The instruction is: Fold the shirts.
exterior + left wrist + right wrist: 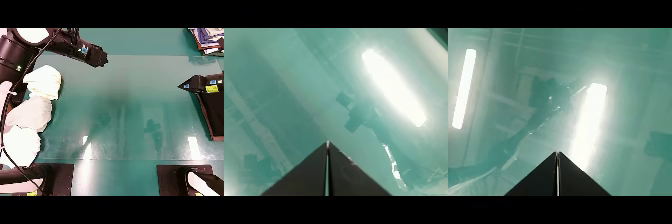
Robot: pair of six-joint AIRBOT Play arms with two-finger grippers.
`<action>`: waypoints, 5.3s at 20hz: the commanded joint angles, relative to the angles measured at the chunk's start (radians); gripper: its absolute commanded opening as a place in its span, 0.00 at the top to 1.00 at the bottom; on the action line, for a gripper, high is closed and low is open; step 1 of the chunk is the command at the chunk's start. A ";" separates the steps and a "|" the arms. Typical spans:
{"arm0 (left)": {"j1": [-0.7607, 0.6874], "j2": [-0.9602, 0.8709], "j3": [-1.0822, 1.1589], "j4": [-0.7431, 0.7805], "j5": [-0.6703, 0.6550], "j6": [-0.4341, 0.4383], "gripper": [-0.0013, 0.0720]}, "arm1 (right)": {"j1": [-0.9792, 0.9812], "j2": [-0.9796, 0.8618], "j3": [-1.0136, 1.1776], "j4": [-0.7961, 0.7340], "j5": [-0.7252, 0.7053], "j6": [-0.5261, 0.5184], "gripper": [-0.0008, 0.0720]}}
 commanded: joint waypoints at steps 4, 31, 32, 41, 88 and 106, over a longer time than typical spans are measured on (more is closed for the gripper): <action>0.000 0.000 0.000 0.000 0.000 0.000 0.95 | 0.004 0.001 0.001 0.001 -0.008 -0.001 0.96; 0.589 -0.269 -0.224 0.510 0.148 -0.244 0.09 | 0.004 0.001 0.000 0.001 -0.076 0.000 0.96; 0.610 -0.291 -0.225 0.485 0.169 -0.244 0.09 | 0.004 0.001 0.000 0.002 -0.076 0.000 0.96; 0.639 -0.324 -0.189 0.383 0.169 -0.243 0.95 | 0.004 0.001 0.002 0.002 -0.076 0.000 0.96; 0.043 -0.293 -0.385 -0.269 0.205 -0.027 0.52 | -0.105 0.176 0.057 0.001 -0.005 0.004 0.96; 0.168 -0.102 -0.251 -0.013 0.019 0.019 0.95 | 0.301 -0.407 0.056 -0.069 0.052 0.063 0.27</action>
